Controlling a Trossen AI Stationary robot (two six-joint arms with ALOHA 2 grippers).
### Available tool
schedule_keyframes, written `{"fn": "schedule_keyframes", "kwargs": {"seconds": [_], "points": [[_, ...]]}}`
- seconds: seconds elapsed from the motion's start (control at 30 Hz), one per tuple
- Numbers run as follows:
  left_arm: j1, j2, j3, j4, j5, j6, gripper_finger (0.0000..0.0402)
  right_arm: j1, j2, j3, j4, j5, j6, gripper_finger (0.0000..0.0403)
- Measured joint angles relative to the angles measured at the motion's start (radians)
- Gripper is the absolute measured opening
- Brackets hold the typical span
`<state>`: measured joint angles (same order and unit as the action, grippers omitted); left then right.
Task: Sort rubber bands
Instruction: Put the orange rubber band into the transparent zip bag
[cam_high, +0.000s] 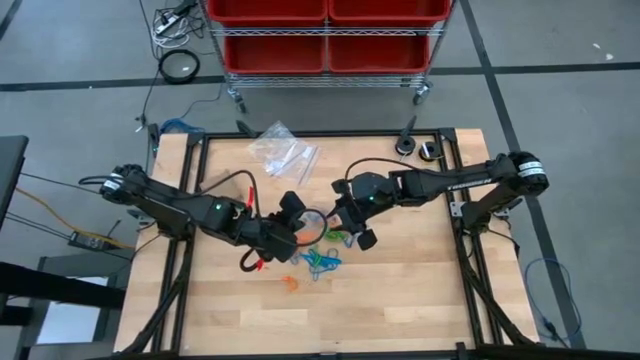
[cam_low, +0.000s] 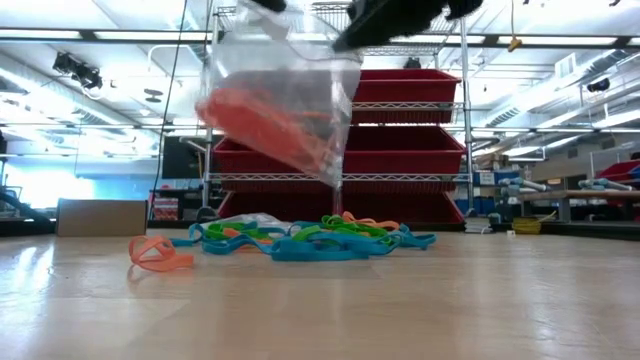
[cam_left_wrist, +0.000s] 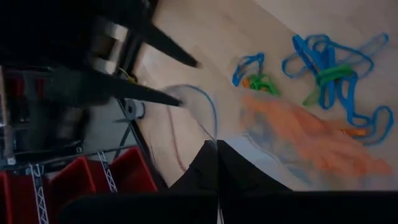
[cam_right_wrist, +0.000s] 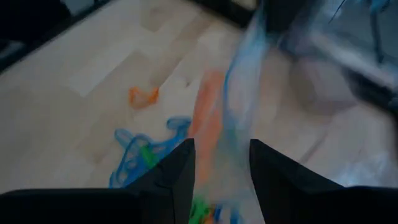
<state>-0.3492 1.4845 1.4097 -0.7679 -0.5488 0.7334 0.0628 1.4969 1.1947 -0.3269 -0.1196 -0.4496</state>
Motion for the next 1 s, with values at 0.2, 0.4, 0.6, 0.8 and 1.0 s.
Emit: {"fn": "schedule_keyframes", "kwargs": {"seconds": [0.2,0.4,0.6,0.8,1.0], "points": [[0.0,-0.001,0.047,-0.034,-0.004,-0.001,0.0,-0.006,0.054,0.0,0.02,0.055,0.008,0.0123],[0.003,-0.001,0.016,-0.151,-0.003,-0.065,0.0,-0.006,0.042,0.0,0.044,0.079,0.012,0.0065],[0.003,-0.001,0.004,-0.118,-0.022,-0.072,0.0,-0.004,0.036,0.001,0.039,0.076,0.002,0.0005],[0.016,0.0,0.004,-0.058,-0.024,-0.067,0.0,0.013,0.036,0.001,0.04,0.079,0.0,0.0001],[0.016,0.004,0.0,-0.089,-0.023,-0.065,0.0,0.012,0.034,0.001,0.058,0.09,-0.018,0.0025]]}}
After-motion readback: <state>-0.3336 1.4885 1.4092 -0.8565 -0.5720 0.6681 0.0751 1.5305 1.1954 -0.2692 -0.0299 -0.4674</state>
